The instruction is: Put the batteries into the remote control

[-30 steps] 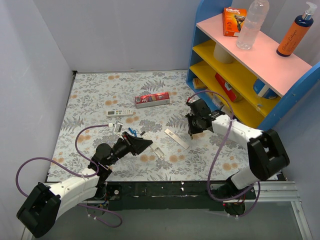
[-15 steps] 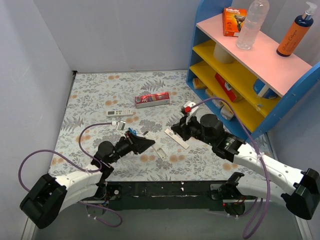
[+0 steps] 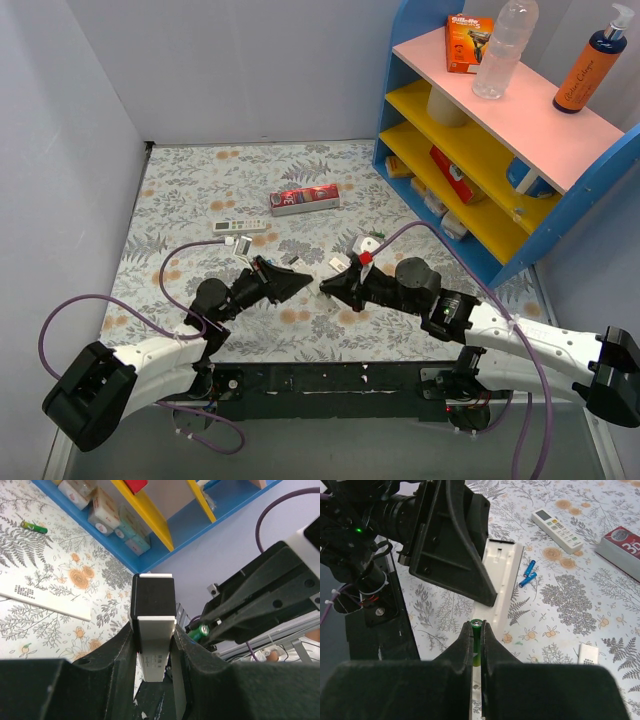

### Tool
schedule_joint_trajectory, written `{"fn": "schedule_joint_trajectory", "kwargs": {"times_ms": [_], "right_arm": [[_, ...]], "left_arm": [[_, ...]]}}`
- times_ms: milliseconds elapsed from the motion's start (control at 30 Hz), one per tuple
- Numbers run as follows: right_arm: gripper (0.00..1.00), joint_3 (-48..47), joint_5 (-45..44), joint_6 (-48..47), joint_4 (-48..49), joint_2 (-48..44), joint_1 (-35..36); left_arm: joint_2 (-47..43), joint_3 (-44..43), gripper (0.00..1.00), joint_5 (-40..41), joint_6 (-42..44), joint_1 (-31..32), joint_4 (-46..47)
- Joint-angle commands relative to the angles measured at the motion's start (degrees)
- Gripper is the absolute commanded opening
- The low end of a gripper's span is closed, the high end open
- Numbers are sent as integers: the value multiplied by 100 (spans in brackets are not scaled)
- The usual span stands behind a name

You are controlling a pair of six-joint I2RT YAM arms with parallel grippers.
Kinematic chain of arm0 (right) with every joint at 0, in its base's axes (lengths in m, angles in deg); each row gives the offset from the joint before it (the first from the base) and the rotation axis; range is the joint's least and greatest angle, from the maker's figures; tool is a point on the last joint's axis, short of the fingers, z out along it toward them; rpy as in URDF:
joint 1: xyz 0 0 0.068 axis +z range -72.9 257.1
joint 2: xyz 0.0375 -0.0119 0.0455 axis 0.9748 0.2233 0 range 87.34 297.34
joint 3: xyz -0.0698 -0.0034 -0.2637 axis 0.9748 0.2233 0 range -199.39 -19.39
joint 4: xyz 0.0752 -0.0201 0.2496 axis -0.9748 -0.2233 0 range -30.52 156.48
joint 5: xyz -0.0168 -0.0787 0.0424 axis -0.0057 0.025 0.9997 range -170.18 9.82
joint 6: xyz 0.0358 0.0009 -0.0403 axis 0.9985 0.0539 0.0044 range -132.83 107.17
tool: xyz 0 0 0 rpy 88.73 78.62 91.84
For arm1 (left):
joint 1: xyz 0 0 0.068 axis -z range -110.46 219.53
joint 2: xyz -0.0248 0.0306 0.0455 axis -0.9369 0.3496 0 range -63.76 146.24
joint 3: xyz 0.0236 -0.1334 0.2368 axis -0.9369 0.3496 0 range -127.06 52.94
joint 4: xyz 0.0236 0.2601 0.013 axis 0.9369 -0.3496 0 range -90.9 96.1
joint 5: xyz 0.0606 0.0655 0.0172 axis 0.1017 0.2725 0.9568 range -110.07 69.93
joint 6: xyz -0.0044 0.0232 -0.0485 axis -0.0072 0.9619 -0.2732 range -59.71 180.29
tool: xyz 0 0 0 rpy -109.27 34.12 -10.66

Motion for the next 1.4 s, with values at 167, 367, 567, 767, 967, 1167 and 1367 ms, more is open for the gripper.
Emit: {"fn": "schedule_joint_trajectory", "kwargs": {"times_ms": [167,367,567,767,967,1167,1367], "right_arm": [[1,113,-104,15,612,-28,209],[1,192,-254,6,647,60,218],[1,201,-210,50,630,139,227],[1,149,-210,68,481,201,227],[1,166,-324,50,375,219,236],[1,166,-386,42,261,201,236],[3,131,-386,42,155,254,236]], "left_arm": [[-11,-297,0,121,-160,-15,169],[-37,-288,0,139,-274,-15,266],[-29,-217,0,235,-415,-15,441],[-55,-173,0,315,-432,-15,556],[-72,-138,0,271,-450,-15,714],[-90,-103,0,218,-476,-15,881],[-99,-77,0,148,-468,-15,1013]]}}
